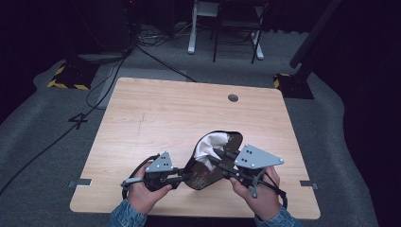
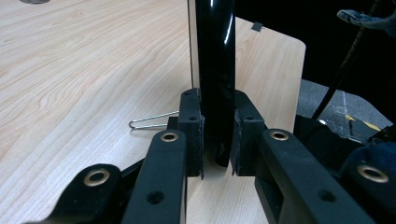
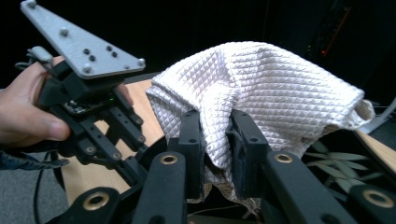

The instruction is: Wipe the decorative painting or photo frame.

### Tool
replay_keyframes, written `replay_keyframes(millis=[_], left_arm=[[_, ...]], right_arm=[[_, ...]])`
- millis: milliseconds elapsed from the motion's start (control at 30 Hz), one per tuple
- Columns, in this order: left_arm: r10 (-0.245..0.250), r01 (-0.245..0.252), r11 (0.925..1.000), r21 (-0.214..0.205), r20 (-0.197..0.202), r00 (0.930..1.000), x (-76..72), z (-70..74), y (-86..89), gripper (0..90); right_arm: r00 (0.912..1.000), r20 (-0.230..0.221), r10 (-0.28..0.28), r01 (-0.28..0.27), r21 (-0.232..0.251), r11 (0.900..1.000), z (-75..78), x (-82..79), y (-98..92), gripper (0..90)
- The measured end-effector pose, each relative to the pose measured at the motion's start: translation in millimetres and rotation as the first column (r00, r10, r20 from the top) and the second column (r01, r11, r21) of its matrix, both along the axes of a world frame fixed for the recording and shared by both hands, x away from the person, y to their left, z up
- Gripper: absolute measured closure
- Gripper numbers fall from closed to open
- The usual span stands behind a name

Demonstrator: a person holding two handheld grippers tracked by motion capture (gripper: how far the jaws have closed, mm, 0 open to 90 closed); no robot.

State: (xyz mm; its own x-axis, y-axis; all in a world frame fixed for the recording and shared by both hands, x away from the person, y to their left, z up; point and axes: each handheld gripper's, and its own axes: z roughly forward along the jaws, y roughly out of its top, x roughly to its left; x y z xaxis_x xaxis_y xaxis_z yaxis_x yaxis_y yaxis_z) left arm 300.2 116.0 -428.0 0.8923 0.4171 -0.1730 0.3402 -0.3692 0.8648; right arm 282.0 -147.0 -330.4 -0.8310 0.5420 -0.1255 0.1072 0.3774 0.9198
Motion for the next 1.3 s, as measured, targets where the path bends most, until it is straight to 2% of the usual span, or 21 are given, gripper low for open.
replay_keyframes(millis=[133, 267, 733, 1300], left_arm=[[0.002, -0.002, 1.0000, 0.005, -0.005, 1.0000, 0.0, 0.1, 1.0, 77.8], [0.002, -0.002, 1.0000, 0.006, -0.004, 1.0000, 0.0, 0.0, 1.0, 77.8], [-0.004, 0.004, 1.0000, 0.007, 0.005, 1.0000, -0.1, 1.2, -0.7, 77.8], [-0.005, 0.005, 0.9999, 0.009, 0.005, 1.0000, 0.1, 1.3, -0.7, 77.6]], right_arm=[[0.9997, -0.005, 0.022, -0.023, -0.012, 0.9997, -2.3, -1.4, 7.6, 76.0], [0.9998, -0.005, 0.022, -0.022, -0.018, 0.9996, -3.2, -1.1, 9.1, 76.0], [0.9994, -0.007, -0.034, 0.034, -0.010, 0.9994, -4.4, 6.7, -8.9, 76.0], [0.9942, -0.029, -0.104, 0.104, -0.006, 0.9946, -10.1, 16.9, -31.0, 76.0]])
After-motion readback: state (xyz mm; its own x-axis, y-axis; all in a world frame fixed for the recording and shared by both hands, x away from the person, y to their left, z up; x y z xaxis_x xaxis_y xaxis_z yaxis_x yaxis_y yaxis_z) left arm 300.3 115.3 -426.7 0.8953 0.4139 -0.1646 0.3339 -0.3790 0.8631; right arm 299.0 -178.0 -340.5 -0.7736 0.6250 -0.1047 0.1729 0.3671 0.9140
